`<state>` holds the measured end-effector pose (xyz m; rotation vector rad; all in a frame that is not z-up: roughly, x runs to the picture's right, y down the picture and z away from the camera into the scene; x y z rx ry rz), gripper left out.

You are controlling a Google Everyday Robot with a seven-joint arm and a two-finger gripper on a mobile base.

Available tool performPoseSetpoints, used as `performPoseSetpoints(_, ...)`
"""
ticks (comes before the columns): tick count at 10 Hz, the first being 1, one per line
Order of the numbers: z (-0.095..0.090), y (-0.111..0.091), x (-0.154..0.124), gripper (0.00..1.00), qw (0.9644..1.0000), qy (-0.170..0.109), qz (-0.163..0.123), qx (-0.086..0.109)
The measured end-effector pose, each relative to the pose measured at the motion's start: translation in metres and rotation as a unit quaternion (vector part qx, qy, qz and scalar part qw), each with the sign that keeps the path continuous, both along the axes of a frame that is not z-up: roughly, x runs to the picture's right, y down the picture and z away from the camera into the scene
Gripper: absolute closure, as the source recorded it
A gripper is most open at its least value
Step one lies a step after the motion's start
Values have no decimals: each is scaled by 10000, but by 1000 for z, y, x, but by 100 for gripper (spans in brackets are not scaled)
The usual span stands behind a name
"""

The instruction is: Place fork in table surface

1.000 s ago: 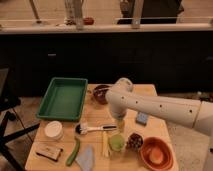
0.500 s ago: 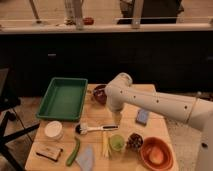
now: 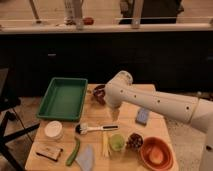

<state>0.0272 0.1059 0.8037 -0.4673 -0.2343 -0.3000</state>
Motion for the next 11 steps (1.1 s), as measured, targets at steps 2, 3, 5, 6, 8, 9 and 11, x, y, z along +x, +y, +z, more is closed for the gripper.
performPoseSetpoints(2, 1, -11, -2, 20, 9996, -161, 76, 216)
performPoseSetpoints(3, 2, -15, -2, 20, 9993, -224, 105, 297)
performPoseSetpoints(5, 5, -25, -5, 20, 9985, -346, 116, 412)
performPoseSetpoints(6, 6, -29, -7, 20, 9982, -384, 111, 452)
performPoseSetpoints(8, 11, -39, -9, 20, 9975, -463, 101, 522)
performPoseSetpoints(9, 17, -45, -8, 20, 9972, -489, 85, 554)
performPoseSetpoints(11, 27, -57, -12, 20, 9965, -569, 53, 606)
